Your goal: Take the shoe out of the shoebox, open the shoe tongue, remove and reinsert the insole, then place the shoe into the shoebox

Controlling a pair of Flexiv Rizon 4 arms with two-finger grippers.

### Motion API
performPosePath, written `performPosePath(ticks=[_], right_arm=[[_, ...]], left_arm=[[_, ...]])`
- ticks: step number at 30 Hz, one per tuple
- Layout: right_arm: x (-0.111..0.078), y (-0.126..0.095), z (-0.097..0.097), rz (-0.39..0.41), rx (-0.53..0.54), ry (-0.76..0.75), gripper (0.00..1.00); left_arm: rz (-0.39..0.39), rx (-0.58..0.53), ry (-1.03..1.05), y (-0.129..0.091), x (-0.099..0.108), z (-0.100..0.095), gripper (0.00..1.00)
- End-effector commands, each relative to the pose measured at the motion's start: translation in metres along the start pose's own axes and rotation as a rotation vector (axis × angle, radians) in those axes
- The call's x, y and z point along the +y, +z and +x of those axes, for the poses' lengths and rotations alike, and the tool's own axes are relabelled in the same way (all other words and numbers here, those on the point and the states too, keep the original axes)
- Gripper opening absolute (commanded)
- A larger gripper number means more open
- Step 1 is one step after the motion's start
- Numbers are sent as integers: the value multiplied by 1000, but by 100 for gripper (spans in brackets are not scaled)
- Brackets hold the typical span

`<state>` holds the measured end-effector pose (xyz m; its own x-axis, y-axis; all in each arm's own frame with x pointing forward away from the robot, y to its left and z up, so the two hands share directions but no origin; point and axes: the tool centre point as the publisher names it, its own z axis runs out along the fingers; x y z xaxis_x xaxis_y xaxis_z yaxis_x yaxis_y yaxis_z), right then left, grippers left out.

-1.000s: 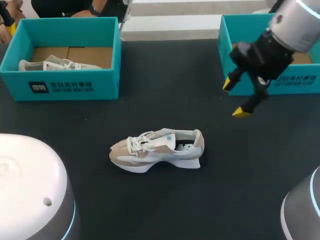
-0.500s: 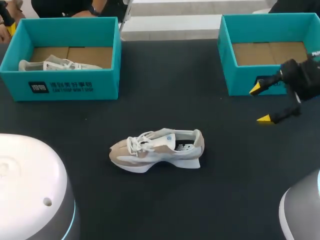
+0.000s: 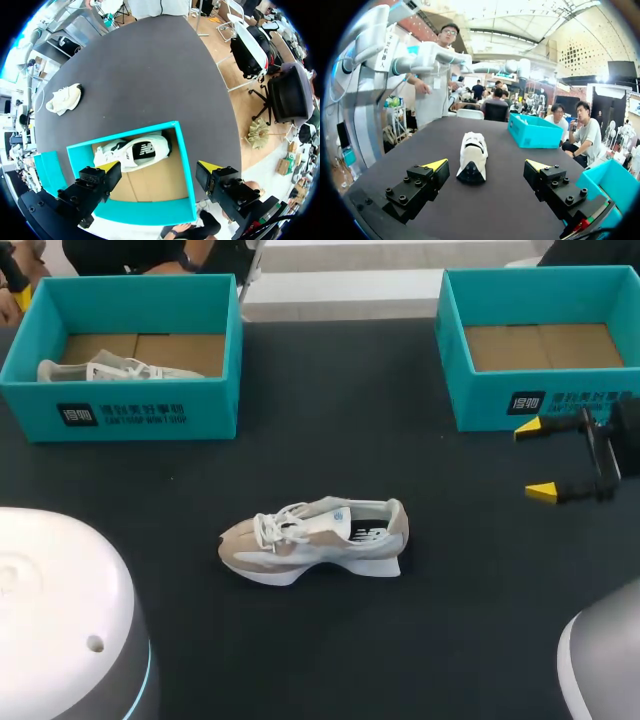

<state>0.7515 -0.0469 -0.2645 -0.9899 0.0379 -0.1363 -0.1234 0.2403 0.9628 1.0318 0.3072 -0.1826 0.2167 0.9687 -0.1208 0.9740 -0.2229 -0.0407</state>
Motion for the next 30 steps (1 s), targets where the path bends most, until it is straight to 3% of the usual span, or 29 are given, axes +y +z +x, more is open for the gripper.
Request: performPosePath(ticks=[1,8,19,30], right_arm=[[-1,1,-1,-4,0,0,100],[-1,1,-1,-4,0,0,100],[-66,7,20,90,17,15,100],[-104,17,37,115,20,41,100]], left_arm=[[-1,4,0,0,-1,0,100],[-1,4,0,0,-1,0,100],[-1,4,0,0,-1,0,100],[-1,4,0,0,-1,0,100]])
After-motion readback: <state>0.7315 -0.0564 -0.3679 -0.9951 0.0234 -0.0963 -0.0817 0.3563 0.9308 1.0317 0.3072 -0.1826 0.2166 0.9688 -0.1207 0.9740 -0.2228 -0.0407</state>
